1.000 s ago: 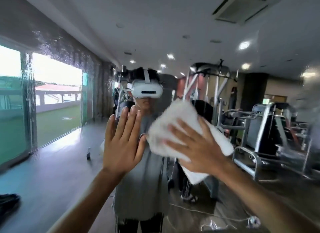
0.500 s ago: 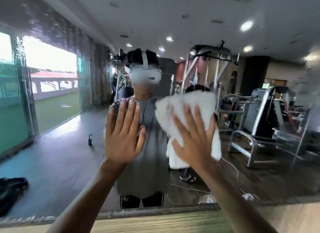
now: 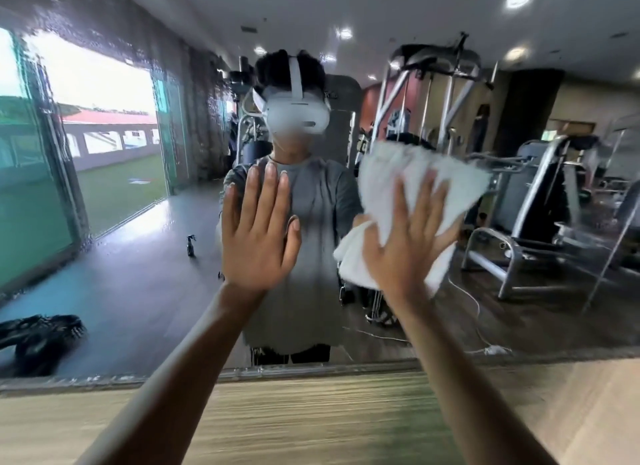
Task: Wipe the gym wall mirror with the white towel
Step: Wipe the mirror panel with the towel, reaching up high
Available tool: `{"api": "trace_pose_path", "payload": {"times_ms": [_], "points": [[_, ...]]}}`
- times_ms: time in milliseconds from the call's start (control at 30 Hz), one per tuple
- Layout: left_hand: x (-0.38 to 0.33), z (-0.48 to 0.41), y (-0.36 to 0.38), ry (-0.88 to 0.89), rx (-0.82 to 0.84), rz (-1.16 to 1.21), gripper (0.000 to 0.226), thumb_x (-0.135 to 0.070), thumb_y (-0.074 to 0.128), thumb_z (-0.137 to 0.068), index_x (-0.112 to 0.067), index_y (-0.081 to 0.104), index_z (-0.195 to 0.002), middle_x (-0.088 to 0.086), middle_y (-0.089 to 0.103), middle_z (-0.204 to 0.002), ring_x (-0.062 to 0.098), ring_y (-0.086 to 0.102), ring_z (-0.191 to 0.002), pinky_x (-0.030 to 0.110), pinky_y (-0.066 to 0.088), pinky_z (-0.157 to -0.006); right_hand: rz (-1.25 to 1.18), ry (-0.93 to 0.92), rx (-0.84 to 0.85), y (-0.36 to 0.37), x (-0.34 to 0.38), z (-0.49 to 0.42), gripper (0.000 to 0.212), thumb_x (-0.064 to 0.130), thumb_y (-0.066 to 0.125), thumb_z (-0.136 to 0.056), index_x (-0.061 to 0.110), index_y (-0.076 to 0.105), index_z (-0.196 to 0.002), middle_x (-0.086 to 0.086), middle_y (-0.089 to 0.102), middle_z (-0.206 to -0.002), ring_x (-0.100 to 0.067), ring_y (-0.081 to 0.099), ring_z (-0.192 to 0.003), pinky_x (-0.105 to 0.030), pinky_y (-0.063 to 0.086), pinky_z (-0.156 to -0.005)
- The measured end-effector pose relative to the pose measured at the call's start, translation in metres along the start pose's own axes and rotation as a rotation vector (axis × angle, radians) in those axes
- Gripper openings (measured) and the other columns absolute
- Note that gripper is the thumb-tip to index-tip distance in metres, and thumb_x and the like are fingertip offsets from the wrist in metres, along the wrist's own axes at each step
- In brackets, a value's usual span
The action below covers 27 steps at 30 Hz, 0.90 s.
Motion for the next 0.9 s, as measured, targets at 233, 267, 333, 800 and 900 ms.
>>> {"api": "trace_pose_path", "payload": {"times_ms": [233, 267, 333, 800, 900], "points": [[-0.002, 0.064, 0.003, 0.053, 0.06, 0.016, 0.061, -0.03, 0.047, -0.098, -0.004, 0.037, -0.153, 0.016, 0.032, -0.16, 0.031, 0.022, -0.152, 0.051, 0.017, -0.123, 0.018, -0.345, 0.175, 0.004, -0.06, 0.103, 0.056, 0.052, 0.036, -0.095, 0.026, 0.043, -0.144, 0.0, 0.013, -0.167, -0.023, 0.009, -0.154, -0.067, 0.027, -0.108], [-0.001, 0.064, 0.003, 0.05, 0.057, 0.009, 0.061, -0.03, 0.045, -0.098, -0.004, 0.037, -0.153, 0.016, 0.031, -0.16, 0.032, 0.021, -0.152, 0.052, 0.016, -0.123, 0.006, -0.219, 0.152, 0.002, -0.074, 0.09, 0.058, 0.048, 0.043, -0.09, 0.025, 0.044, -0.143, -0.002, 0.015, -0.167, -0.023, 0.009, -0.154, -0.068, 0.024, -0.11], [-0.004, 0.062, 0.005, 0.048, 0.049, 0.0, 0.061, -0.029, 0.043, -0.099, -0.003, 0.036, -0.153, 0.017, 0.03, -0.16, 0.033, 0.022, -0.151, 0.053, 0.016, -0.122, -0.026, 0.093, 0.054, -0.002, -0.08, 0.054, 0.066, 0.038, 0.051, -0.083, 0.023, 0.042, -0.147, -0.011, 0.022, -0.165, -0.03, 0.014, -0.153, -0.069, 0.015, -0.114], [-0.004, 0.064, 0.005, 0.041, 0.077, 0.013, 0.064, -0.028, 0.05, -0.098, -0.003, 0.034, -0.154, 0.016, 0.026, -0.161, 0.032, 0.02, -0.152, 0.055, 0.018, -0.122, -0.012, -0.268, 0.187, 0.011, -0.051, 0.147, 0.05, 0.055, 0.031, -0.1, 0.021, 0.049, -0.133, -0.009, 0.025, -0.163, -0.026, 0.015, -0.153, -0.06, 0.031, -0.105], [-0.004, 0.066, 0.006, 0.037, 0.073, 0.021, 0.061, -0.028, 0.047, -0.099, -0.003, 0.035, -0.153, 0.017, 0.027, -0.161, 0.034, 0.022, -0.151, 0.057, 0.02, -0.121, -0.07, 0.16, 0.081, 0.006, -0.042, 0.099, 0.059, 0.043, 0.048, -0.088, 0.019, 0.042, -0.142, -0.021, 0.032, -0.158, -0.033, 0.022, -0.148, -0.069, 0.017, -0.112]]}}
Point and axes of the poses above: each hand's wrist, its own z-axis away from the middle knuckle, its own y-axis out of the palm, x = y × z, the point moved 6 cm from there along -z, towards the middle knuckle
